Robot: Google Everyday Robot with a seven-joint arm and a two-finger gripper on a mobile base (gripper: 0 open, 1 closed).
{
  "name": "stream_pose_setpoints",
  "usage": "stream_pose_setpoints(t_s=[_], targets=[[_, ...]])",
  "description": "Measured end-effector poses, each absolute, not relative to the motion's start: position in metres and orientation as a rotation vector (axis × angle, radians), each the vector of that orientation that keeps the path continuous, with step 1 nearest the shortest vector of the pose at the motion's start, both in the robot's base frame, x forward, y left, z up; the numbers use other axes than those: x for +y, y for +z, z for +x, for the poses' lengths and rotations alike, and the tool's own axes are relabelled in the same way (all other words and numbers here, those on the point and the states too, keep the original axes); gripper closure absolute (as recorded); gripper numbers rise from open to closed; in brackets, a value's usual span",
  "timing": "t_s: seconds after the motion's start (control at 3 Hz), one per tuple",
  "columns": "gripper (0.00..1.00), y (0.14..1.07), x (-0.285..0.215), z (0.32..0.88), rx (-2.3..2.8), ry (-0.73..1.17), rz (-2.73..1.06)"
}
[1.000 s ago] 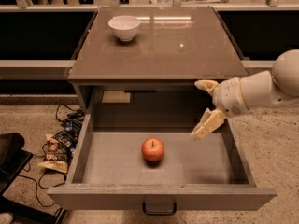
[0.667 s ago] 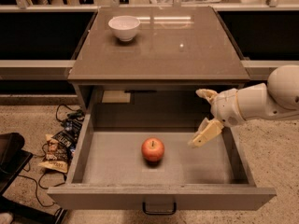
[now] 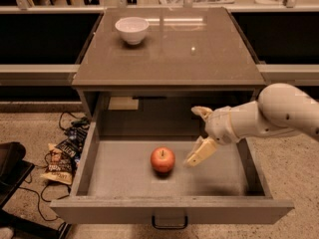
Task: Pick apple from top drawer and place on counter
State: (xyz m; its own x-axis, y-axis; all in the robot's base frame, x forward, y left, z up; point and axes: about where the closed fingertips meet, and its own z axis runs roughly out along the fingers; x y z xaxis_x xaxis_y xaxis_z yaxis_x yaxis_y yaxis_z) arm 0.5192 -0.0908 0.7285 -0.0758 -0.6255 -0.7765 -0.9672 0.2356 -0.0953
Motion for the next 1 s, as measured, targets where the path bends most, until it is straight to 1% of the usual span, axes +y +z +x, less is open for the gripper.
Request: stream_pose_setpoints(t_s=[0.67,1.0], targets=[[0.0,0.665,-0.031,0.52,1.815,0.674,-1.475],[0.27,0.627,-0.007,0.524,1.873,0.678,-1.5]])
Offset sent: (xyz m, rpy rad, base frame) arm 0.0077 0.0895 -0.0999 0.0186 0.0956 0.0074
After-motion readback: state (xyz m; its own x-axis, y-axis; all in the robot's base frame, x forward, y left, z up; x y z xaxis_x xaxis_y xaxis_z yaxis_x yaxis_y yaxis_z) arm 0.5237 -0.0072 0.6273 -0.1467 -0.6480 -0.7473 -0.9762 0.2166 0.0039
